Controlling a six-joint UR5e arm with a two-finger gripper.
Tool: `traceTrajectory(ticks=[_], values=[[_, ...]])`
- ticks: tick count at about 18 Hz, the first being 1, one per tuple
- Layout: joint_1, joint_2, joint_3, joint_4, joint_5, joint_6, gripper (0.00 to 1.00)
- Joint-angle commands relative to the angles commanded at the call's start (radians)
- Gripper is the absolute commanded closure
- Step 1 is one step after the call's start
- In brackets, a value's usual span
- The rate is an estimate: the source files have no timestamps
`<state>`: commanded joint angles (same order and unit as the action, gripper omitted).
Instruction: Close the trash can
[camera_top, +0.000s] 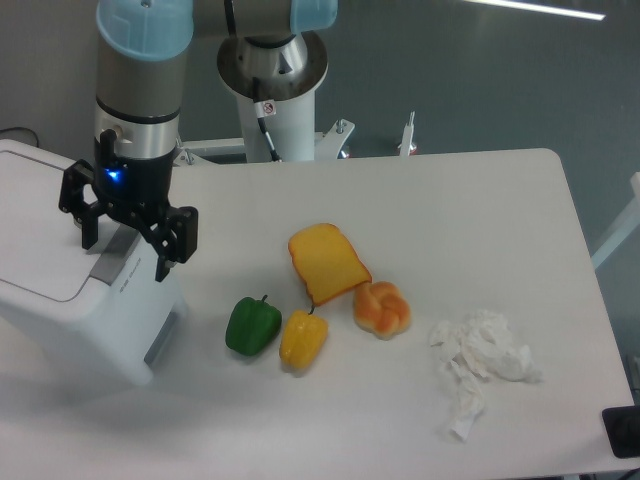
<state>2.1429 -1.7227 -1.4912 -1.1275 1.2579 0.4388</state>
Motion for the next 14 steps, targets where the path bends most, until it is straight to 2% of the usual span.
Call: traceTrajectory(ticks=[3,6,10,14], values=[[0.047,0.008,0.029,-0.002,-0.040,-0.017,0.00],[0.138,0.011,0.037,0.000,-0.057,0.012,0.00],[0.300,-0.003,0.025,-0.002,-0.055,0.240,0.00],[0.434,-0.073,0.032,0.000,-0.058,0.553,0.00]])
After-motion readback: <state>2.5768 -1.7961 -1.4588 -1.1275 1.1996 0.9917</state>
